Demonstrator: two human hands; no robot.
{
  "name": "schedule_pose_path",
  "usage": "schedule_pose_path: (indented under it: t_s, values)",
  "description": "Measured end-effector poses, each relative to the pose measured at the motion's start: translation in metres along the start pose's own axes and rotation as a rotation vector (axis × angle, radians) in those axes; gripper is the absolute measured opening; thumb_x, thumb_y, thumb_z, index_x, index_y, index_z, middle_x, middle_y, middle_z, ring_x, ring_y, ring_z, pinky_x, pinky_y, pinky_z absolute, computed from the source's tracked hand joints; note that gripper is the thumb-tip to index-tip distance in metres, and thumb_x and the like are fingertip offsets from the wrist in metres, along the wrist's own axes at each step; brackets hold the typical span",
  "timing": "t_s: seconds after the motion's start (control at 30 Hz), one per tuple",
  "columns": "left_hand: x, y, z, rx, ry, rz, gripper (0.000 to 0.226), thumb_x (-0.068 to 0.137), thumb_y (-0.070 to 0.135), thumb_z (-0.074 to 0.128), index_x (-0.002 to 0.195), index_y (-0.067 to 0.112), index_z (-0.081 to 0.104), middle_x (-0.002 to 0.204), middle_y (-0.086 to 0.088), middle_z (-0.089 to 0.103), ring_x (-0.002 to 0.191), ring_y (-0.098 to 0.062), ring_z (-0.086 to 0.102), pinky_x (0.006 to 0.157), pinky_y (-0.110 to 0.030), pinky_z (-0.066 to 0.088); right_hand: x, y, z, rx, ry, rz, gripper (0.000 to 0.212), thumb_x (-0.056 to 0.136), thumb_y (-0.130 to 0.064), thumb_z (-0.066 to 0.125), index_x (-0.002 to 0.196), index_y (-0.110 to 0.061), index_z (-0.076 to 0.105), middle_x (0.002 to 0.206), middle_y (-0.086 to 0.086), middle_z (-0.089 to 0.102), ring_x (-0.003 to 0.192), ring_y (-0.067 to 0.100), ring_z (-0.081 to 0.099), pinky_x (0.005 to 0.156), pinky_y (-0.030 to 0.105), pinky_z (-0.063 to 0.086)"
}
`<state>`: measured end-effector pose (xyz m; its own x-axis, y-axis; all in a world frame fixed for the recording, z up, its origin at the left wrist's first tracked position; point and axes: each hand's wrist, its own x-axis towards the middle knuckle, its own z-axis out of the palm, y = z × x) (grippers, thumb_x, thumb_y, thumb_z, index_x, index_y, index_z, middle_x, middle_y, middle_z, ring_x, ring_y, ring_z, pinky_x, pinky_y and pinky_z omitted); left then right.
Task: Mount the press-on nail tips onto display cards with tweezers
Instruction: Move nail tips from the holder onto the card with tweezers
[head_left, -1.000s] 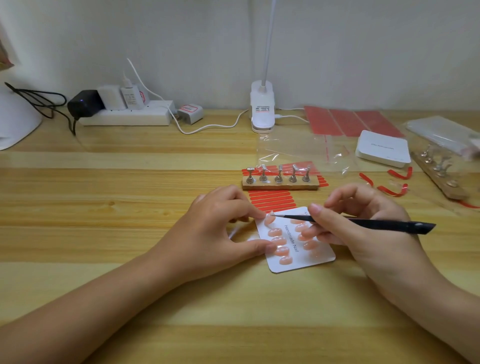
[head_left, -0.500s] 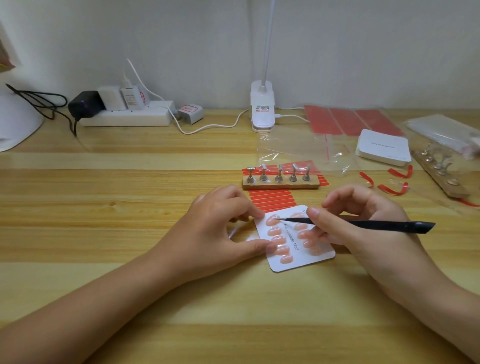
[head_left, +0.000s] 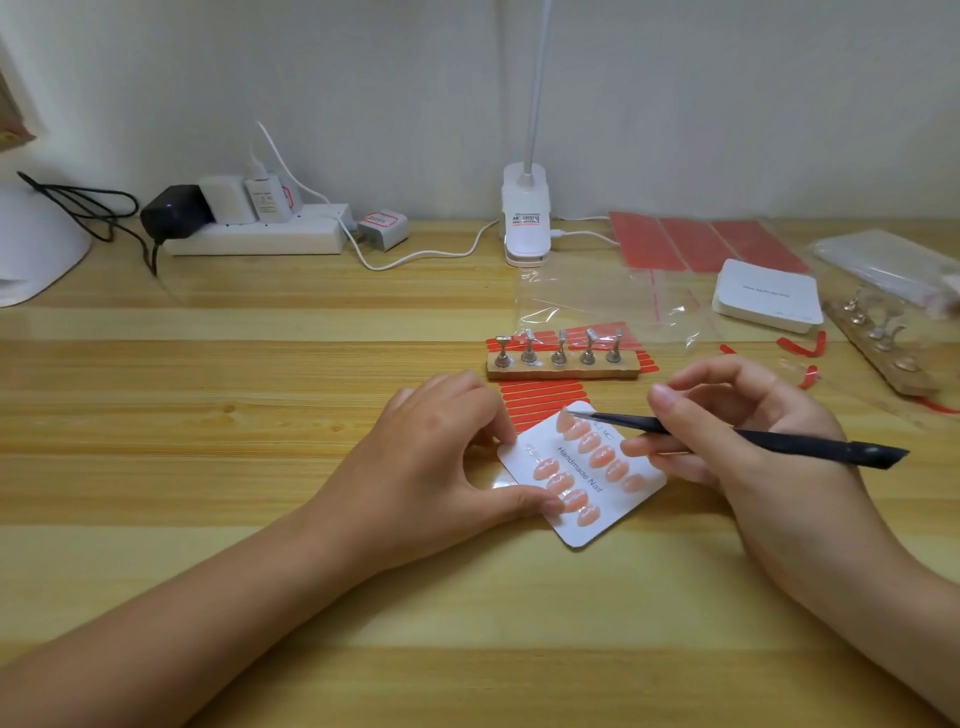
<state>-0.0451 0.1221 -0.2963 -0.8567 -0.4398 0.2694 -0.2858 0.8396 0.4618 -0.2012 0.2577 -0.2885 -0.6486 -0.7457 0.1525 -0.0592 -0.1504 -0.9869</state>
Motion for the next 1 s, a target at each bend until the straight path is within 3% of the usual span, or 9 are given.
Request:
schedule_pose_path:
  t_s: [0.3, 0.57, 0.67, 0.73, 0.87, 1.0]
  values:
    - [0.001, 0.0003, 0.0006, -0.031, 0.003, 0.002, 0.055, 0.058, 0.075, 0.059, 0.08, 0.025, 0.052, 0.079, 0.012, 0.049, 0.078, 0.0, 0.044, 0.072, -0.023, 0.032, 0.0006, -0.0032, 0.0083, 0.082, -0.079, 0.037, 0.016, 0.062, -0.019, 0.067, 0.074, -0.011, 0.06, 0.063, 0.006, 0.068, 0.058, 0.021, 0.07, 0.049, 0.017, 0.051]
    - [0.001, -0.0007, 0.0013, -0.004, 0.0, 0.006, 0.056, 0.057, 0.074, 0.063, 0.079, 0.024, 0.052, 0.078, 0.013, 0.048, 0.077, 0.0, 0.043, 0.072, -0.019, 0.031, 0.0003, 0.0001, 0.009, 0.068, -0.105, 0.055, 0.014, 0.059, -0.019, 0.07, 0.069, -0.013, 0.062, 0.063, 0.008, 0.067, 0.058, 0.024, 0.07, 0.05, 0.02, 0.053]
    - [0.0005, -0.0002, 0.0008, -0.017, -0.001, 0.006, 0.054, 0.057, 0.075, 0.053, 0.079, 0.025, 0.052, 0.078, 0.013, 0.048, 0.077, 0.001, 0.043, 0.073, -0.017, 0.03, 0.0002, 0.0009, 0.008, 0.044, -0.117, 0.054, 0.015, 0.059, -0.02, 0.07, 0.069, -0.013, 0.062, 0.064, 0.008, 0.068, 0.06, 0.024, 0.07, 0.051, 0.021, 0.054]
    - [0.0009, -0.0004, 0.0008, -0.014, -0.002, 0.006, 0.055, 0.057, 0.076, 0.06, 0.079, 0.025, 0.051, 0.078, 0.014, 0.048, 0.077, 0.001, 0.043, 0.072, -0.016, 0.029, 0.0002, 0.0011, 0.0075, 0.037, -0.117, 0.051, 0.014, 0.059, -0.02, 0.071, 0.068, -0.015, 0.063, 0.065, 0.006, 0.068, 0.061, 0.024, 0.071, 0.052, 0.023, 0.055]
    - [0.0014, -0.001, 0.001, -0.027, -0.001, 0.011, 0.052, 0.059, 0.071, 0.06, 0.079, 0.024, 0.052, 0.078, 0.013, 0.048, 0.076, 0.002, 0.042, 0.071, -0.022, 0.031, 0.0004, 0.0028, 0.0064, 0.017, -0.13, 0.035, 0.006, 0.062, -0.02, 0.07, 0.064, -0.021, 0.066, 0.067, 0.004, 0.069, 0.063, 0.022, 0.071, 0.054, 0.021, 0.055]
    - [0.0011, -0.0004, 0.0008, -0.037, -0.002, 0.004, 0.054, 0.057, 0.074, 0.052, 0.078, 0.024, 0.052, 0.078, 0.013, 0.048, 0.077, 0.0, 0.043, 0.071, -0.023, 0.032, 0.0, 0.0034, 0.0061, -0.05, -0.16, -0.017, 0.015, 0.071, -0.01, 0.071, 0.067, -0.024, 0.067, 0.068, 0.004, 0.069, 0.065, 0.019, 0.071, 0.057, 0.022, 0.056]
